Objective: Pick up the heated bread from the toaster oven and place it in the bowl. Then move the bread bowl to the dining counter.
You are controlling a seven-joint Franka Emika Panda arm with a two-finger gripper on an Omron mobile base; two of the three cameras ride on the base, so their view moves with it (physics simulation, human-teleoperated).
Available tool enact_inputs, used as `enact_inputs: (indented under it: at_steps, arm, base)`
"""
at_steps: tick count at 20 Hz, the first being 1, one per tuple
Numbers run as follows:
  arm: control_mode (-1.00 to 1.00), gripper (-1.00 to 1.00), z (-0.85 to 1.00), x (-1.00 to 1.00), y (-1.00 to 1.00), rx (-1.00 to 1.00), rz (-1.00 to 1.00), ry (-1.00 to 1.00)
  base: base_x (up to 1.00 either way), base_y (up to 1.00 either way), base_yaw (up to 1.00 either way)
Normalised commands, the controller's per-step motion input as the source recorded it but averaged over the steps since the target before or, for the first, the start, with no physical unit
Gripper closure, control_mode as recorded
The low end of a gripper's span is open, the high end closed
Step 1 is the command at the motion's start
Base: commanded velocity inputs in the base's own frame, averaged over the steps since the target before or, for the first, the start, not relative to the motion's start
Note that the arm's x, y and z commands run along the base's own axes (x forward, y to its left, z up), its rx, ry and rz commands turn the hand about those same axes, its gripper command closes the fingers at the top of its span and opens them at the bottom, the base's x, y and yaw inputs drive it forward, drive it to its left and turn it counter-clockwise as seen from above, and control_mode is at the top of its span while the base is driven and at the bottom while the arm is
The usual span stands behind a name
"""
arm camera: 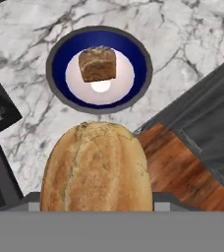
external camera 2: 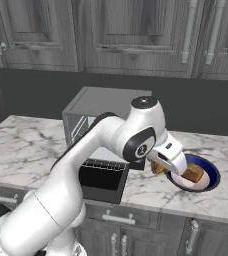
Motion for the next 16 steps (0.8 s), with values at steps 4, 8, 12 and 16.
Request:
enact_inputs:
  at_steps: [4,8,12,16]
  arm:
    - [-1.0,1.0,-0.52,0.55,-0.31,0.0,-0.03,0.09]
    - [-1.0,1.0,-0.68,0.76,-0.56,0.05,-0.03,0.0]
    - [-1.0,1.0,-0.91,0.72,-0.7,0.03,0.0,0.0]
    - [-1.0,1.0,-0.54,0.25,-0.46,0.07,0.0,0.0]
  base:
    - [0.0,0.0,0.0]
    - [0.0,0.0,0.0]
    - [0.0,0.0,0.0]
    - [0.0,0.0,0.0]
